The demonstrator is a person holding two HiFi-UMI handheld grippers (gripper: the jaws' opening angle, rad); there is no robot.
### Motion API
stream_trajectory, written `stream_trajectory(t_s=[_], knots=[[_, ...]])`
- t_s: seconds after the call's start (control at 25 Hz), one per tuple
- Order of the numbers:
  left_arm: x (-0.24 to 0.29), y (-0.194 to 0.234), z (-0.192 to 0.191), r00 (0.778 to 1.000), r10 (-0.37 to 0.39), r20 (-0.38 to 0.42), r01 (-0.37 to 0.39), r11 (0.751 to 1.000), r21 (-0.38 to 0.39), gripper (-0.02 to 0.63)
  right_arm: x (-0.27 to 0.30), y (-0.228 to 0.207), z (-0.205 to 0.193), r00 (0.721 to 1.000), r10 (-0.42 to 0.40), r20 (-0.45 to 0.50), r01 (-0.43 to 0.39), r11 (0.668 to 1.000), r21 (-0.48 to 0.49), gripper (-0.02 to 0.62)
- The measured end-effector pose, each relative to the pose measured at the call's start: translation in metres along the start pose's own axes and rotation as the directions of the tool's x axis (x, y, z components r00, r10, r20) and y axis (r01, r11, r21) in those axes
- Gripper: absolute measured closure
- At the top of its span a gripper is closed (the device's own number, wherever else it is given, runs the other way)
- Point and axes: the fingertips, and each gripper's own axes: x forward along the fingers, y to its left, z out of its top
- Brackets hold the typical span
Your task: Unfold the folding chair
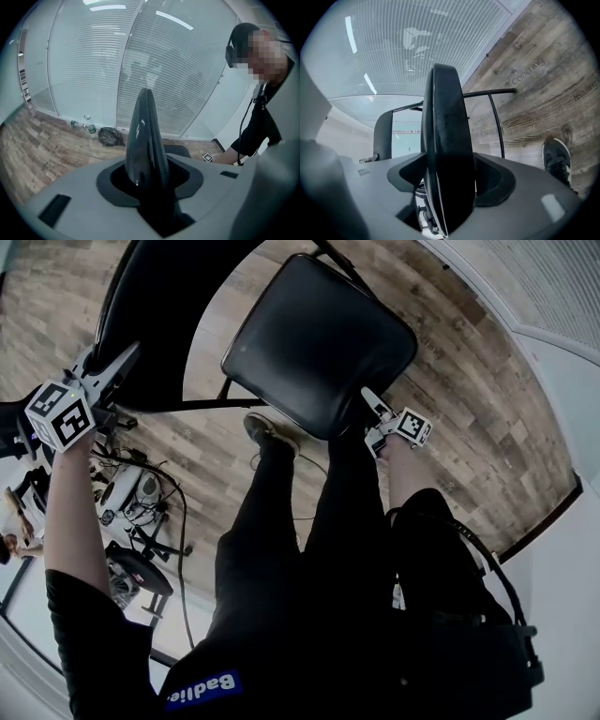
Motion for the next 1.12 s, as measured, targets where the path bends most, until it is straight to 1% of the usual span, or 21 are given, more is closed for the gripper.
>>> stream_trajectory(t_s=[0.08, 0.12, 0.16, 0.2, 0.28, 0.32, 0.52, 0.64, 0.76, 0.88, 1.0, 1.12], knots=[[0.0, 0.004, 0.001, 1.0, 0.01, 0.017, -0.01, 1.0, 0.001, 0.468, 0.001, 0.005, 0.003, 1.0, 0.012, 0.018, -0.012, 0.999, -0.031, 0.314], [0.0, 0.006, 0.001, 1.0, 0.024, 0.018, -0.024, 1.0, -0.003, 0.458, 0.0, 0.006, 0.005, 1.0, -0.005, 0.025, 0.006, 0.999, -0.052, 0.285], [-0.001, 0.009, 0.001, 0.999, 0.043, 0.015, -0.043, 0.999, -0.005, 0.437, -0.003, 0.006, 0.005, 0.999, -0.042, 0.029, 0.044, 0.996, -0.073, 0.26], [-0.002, 0.011, 0.0, 0.998, 0.067, 0.008, -0.067, 0.998, -0.004, 0.403, -0.007, 0.005, 0.005, 0.996, -0.085, 0.031, 0.087, 0.992, -0.093, 0.253], [-0.004, 0.014, -0.001, 0.994, 0.106, -0.008, -0.106, 0.994, 0.006, 0.359, -0.017, 0.005, 0.005, 0.988, -0.154, 0.029, 0.156, 0.981, -0.119, 0.253], [-0.004, 0.014, -0.001, 0.993, 0.116, -0.017, -0.116, 0.993, 0.008, 0.352, -0.021, 0.008, 0.006, 0.985, -0.173, 0.028, 0.175, 0.977, -0.121, 0.255], [-0.007, 0.012, -0.005, 0.989, 0.126, -0.077, -0.125, 0.992, 0.021, 0.351, -0.041, 0.034, 0.013, 0.975, -0.217, 0.037, 0.22, 0.967, -0.131, 0.255], [-0.017, 0.012, -0.002, 0.987, 0.139, -0.074, -0.139, 0.99, 0.01, 0.351, -0.056, 0.051, 0.016, 0.971, -0.232, 0.058, 0.238, 0.963, -0.129, 0.255], [-0.032, 0.01, 0.002, 0.986, 0.15, -0.069, -0.149, 0.989, 0.011, 0.351, -0.072, 0.075, 0.008, 0.968, -0.243, 0.056, 0.249, 0.959, -0.138, 0.255], [-0.049, 0.005, 0.01, 0.987, 0.153, -0.047, -0.154, 0.988, -0.009, 0.351, -0.09, 0.103, 0.0, 0.967, -0.249, 0.046, 0.253, 0.954, -0.162, 0.255], [-0.065, -0.003, 0.024, 0.988, 0.156, 0.005, -0.155, 0.986, -0.056, 0.351, -0.109, 0.133, -0.002, 0.967, -0.25, 0.053, 0.255, 0.95, -0.18, 0.255], [-0.073, -0.014, 0.042, 0.988, 0.147, 0.052, -0.143, 0.986, -0.081, 0.351, -0.122, 0.162, 0.004, 0.967, -0.248, 0.059, 0.255, 0.945, -0.206, 0.255]])
